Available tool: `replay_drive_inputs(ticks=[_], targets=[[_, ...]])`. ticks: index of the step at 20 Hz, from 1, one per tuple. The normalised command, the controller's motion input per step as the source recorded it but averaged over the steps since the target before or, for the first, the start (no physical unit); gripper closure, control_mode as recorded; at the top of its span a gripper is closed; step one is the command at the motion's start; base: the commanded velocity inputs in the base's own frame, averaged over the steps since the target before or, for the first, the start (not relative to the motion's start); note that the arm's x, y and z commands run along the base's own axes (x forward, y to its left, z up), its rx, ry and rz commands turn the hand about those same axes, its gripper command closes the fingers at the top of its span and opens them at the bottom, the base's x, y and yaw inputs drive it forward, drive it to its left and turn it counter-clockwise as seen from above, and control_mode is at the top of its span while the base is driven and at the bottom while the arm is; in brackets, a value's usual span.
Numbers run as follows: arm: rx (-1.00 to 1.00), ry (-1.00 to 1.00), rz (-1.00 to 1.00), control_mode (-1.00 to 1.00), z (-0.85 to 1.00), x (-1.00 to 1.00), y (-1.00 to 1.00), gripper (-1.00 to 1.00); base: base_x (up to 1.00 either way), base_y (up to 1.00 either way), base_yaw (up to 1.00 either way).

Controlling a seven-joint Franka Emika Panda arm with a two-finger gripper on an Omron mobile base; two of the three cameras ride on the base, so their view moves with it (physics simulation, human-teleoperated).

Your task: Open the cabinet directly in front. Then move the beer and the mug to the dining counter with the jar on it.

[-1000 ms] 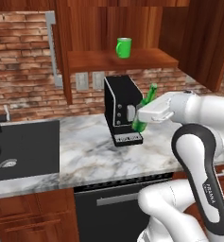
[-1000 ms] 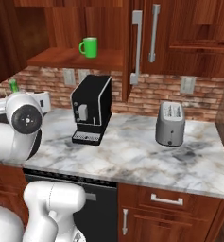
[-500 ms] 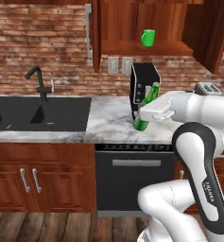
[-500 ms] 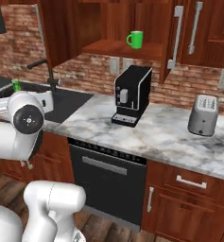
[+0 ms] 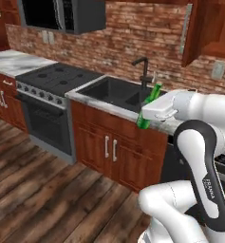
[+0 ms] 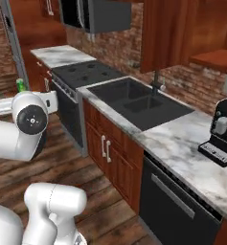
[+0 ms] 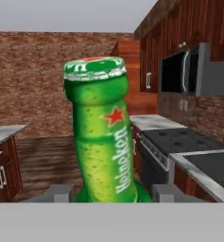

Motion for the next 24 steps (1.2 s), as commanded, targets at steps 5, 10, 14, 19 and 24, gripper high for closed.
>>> replay_drive_inputs(ticks=[5, 10, 14, 19, 24], targets=[[0.0, 0.0, 0.0, 1.0, 0.0, 0.0, 0.0, 1.0, -0.05, 0.0, 0.97], [0.0, 0.0, 0.0, 1.0, 0.0, 0.0, 0.0, 1.0, -0.05, 0.0, 0.96], [0.0, 0.0, 0.0, 1.0, 0.0, 0.0, 0.0, 1.0, -0.03, 0.0, 0.96], [0.0, 0.0, 0.0, 1.0, 0.0, 0.0, 0.0, 1.0, 0.01, 0.0, 0.9], [0.0, 0.0, 0.0, 1.0, 0.0, 0.0, 0.0, 1.0, 0.06, -0.07, 0.46]])
